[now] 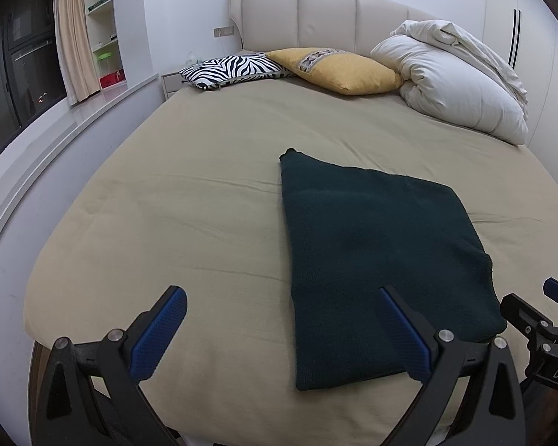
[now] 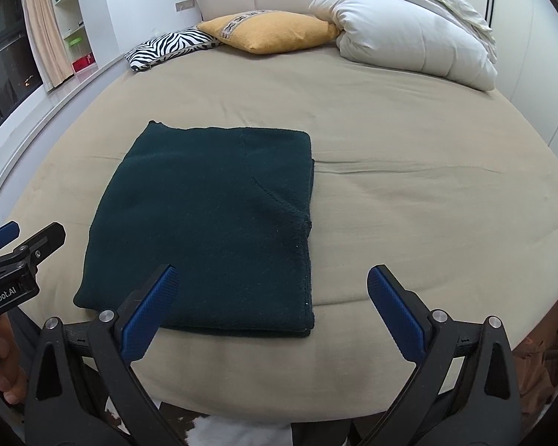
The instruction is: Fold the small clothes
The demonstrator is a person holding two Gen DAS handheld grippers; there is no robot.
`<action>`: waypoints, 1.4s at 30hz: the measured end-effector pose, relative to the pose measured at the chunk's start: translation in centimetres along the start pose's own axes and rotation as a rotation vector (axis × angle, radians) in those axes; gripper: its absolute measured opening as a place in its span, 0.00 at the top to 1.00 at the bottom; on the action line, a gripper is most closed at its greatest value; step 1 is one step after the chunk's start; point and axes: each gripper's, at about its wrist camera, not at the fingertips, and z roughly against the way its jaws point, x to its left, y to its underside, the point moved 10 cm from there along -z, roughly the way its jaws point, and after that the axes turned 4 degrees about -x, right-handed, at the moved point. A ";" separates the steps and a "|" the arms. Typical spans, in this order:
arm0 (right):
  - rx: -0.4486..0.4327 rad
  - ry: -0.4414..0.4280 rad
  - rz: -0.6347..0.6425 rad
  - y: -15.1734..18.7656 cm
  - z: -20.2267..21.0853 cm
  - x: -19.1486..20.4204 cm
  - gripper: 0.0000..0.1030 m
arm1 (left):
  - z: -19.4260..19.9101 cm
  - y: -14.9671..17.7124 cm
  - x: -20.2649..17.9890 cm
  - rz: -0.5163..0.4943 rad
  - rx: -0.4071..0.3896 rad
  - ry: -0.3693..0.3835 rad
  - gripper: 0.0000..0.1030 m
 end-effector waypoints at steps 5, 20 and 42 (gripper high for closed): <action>0.000 -0.001 0.000 0.1 0.0 0.0 0.00 | -0.1 0.2 0.1 0.004 0.004 -0.004 0.00; 0.001 -0.001 0.000 0.1 0.0 0.0 0.00 | 0.0 0.7 0.0 0.003 0.009 -0.007 0.00; 0.004 -0.001 -0.004 0.3 0.0 0.1 0.00 | -0.1 0.6 0.0 0.001 0.010 -0.006 0.00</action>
